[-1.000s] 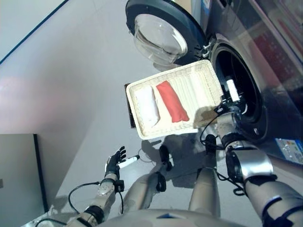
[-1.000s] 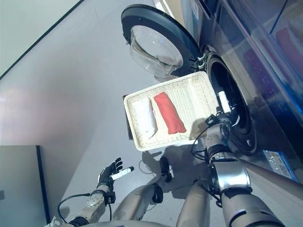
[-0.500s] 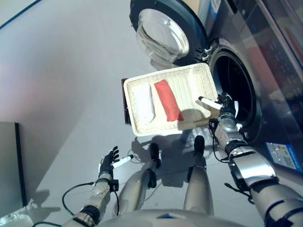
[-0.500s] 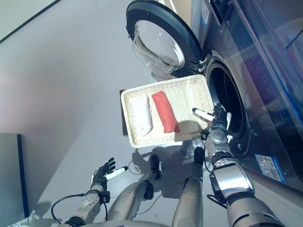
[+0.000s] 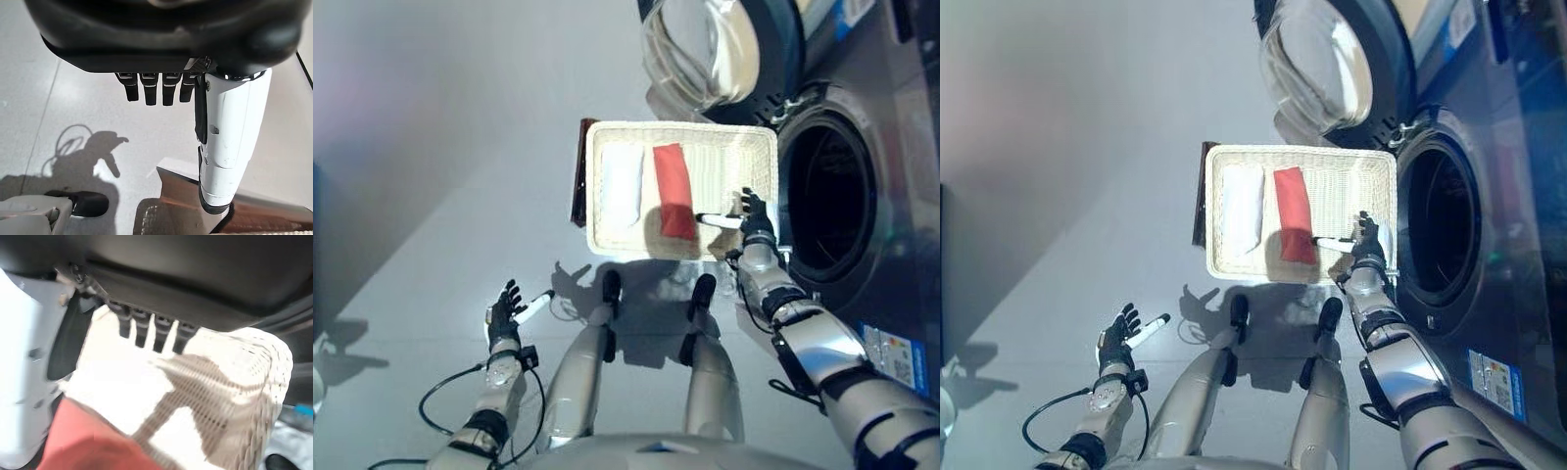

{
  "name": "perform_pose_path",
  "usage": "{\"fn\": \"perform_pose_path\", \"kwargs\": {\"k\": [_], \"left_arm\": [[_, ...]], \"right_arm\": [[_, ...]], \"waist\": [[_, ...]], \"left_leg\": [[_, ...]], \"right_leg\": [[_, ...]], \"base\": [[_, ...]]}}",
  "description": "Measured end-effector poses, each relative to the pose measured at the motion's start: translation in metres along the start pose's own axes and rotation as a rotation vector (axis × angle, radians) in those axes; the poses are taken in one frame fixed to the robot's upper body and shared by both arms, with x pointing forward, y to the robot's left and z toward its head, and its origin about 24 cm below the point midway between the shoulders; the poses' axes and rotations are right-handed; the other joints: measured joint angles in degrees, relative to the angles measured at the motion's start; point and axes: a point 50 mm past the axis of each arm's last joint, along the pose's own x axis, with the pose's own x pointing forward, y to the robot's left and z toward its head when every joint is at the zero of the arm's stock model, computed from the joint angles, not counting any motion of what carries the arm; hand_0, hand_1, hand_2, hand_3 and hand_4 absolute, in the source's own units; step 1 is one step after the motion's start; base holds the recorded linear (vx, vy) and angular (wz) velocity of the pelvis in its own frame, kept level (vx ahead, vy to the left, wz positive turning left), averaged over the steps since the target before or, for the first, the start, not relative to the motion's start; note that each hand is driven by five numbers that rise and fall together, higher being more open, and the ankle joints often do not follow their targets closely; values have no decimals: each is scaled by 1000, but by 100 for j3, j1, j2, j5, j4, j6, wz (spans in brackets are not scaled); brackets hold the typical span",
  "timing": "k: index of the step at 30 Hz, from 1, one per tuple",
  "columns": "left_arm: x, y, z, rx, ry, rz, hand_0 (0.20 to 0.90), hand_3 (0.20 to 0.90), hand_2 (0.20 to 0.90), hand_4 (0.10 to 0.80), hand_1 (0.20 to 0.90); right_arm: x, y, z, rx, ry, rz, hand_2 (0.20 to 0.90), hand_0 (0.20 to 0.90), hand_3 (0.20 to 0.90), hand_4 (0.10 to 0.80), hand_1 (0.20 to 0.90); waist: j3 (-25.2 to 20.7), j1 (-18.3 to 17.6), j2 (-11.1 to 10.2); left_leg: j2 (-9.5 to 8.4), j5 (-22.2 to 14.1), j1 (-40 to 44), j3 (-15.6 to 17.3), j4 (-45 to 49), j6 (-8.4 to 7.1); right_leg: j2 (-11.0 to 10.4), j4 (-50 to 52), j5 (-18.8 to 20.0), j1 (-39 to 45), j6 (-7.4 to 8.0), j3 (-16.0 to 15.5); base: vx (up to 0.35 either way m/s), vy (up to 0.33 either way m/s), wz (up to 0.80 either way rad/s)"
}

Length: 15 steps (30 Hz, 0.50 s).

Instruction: Pick up the clothes and place them into the washing machine

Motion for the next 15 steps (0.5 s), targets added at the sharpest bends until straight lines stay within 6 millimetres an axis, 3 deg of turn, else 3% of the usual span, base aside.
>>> {"fn": "perform_pose_path", "kwargs": {"k": [8,10,13,14,15], "left_arm": [[11,-10,51,-54,-190,-26,900,900,900,800,900],[13,-10,67,-80,-249,-25,900,900,900,800,900],[15,-13,84,-86,-311,-37,900,900,900,800,900],[14,-16,94,-94,-348,-50,900,900,900,800,900],[14,-17,97,-98,-361,-54,900,900,900,800,900]], "right_arm": [[9,-7,30,-7,-42,-66,900,900,900,800,900],[11,-9,39,-27,-59,-78,900,900,900,800,900],[12,-10,43,-75,-54,-96,900,900,900,800,900],[13,-12,44,-126,-44,-109,664,664,664,631,664],[14,-13,45,-137,-41,-120,527,527,527,533,527]], "waist": [[361,358,-118],[394,415,-140],[436,565,-185],[470,641,-190],[486,664,-192]], "left_leg": [[-13,1,-307,-528,258,-81],[-18,-60,-533,-641,453,-118],[-38,-92,-757,-706,639,-112],[-47,-122,-893,-740,766,-117],[-49,-151,-959,-756,824,-135]], "right_leg": [[-74,500,-346,-71,-89,-547],[-84,761,-538,-244,-44,-576],[-120,1081,-679,-463,-104,-582],[-141,1219,-741,-588,-105,-589],[-148,1285,-772,-640,-112,-599]], "base": [[26,-20,34],[108,-12,31],[-22,23,19],[-23,50,16],[-26,51,15]]}}
